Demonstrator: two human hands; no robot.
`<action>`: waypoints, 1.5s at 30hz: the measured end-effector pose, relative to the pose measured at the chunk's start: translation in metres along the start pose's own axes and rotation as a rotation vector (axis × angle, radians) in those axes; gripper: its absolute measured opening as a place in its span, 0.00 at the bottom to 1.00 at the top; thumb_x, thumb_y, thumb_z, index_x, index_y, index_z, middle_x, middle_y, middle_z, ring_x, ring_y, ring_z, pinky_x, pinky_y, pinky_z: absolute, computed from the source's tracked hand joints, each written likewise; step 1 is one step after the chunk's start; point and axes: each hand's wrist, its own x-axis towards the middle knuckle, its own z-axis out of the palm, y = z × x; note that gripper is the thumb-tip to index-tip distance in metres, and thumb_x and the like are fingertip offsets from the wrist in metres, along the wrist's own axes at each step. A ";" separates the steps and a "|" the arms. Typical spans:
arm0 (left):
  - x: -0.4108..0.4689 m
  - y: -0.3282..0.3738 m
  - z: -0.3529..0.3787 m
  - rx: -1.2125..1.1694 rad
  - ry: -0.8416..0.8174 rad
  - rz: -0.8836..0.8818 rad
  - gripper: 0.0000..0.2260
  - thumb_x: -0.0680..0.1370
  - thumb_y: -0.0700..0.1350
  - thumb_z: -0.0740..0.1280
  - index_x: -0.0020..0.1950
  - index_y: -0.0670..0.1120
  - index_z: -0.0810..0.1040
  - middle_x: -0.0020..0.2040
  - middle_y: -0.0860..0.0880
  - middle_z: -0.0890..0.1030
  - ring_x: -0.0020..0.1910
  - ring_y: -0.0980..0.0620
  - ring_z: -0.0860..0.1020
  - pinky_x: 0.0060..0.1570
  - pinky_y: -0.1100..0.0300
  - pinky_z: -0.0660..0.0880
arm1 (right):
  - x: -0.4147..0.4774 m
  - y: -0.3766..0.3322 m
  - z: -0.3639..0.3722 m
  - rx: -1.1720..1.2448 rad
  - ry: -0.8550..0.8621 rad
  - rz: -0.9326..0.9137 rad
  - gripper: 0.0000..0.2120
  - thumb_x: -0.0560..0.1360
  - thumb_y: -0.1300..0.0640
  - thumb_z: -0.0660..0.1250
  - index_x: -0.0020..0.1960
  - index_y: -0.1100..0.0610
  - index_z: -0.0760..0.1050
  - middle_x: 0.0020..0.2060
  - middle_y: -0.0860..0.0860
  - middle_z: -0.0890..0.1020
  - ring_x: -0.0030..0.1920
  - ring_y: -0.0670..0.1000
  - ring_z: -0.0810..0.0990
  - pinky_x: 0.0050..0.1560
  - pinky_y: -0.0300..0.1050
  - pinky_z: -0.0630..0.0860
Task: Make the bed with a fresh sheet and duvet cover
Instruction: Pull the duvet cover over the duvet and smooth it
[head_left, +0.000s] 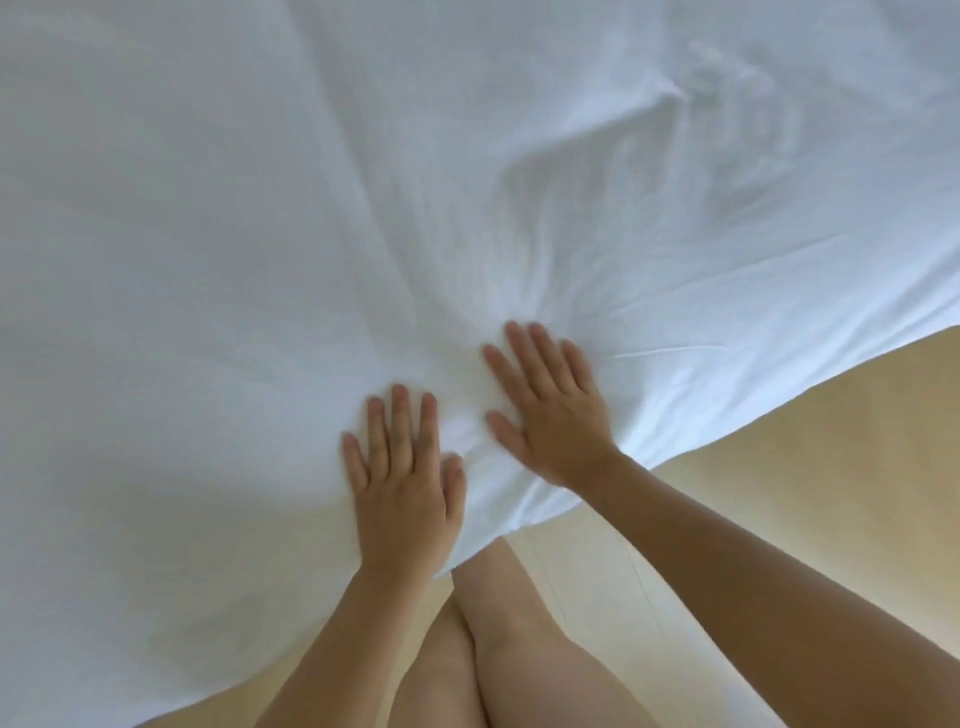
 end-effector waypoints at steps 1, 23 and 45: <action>-0.008 0.011 0.007 -0.007 0.002 -0.001 0.27 0.76 0.52 0.56 0.74 0.46 0.60 0.74 0.40 0.62 0.75 0.40 0.54 0.71 0.41 0.48 | -0.013 0.025 0.000 -0.035 -0.016 0.071 0.27 0.79 0.41 0.49 0.74 0.54 0.58 0.73 0.57 0.63 0.73 0.57 0.60 0.70 0.54 0.56; -0.030 0.187 0.073 -0.537 0.199 -0.567 0.31 0.74 0.55 0.57 0.74 0.41 0.62 0.76 0.37 0.56 0.75 0.38 0.52 0.71 0.46 0.49 | -0.106 0.162 0.009 -0.061 0.051 -0.146 0.26 0.77 0.47 0.55 0.74 0.52 0.57 0.73 0.58 0.64 0.73 0.58 0.57 0.73 0.52 0.49; 0.014 0.324 0.123 -1.661 0.522 -1.757 0.15 0.81 0.48 0.59 0.35 0.45 0.67 0.27 0.51 0.68 0.23 0.55 0.67 0.27 0.62 0.64 | -0.147 0.290 0.030 -0.036 -0.013 -0.340 0.39 0.58 0.56 0.74 0.66 0.63 0.64 0.60 0.63 0.72 0.62 0.62 0.63 0.66 0.64 0.64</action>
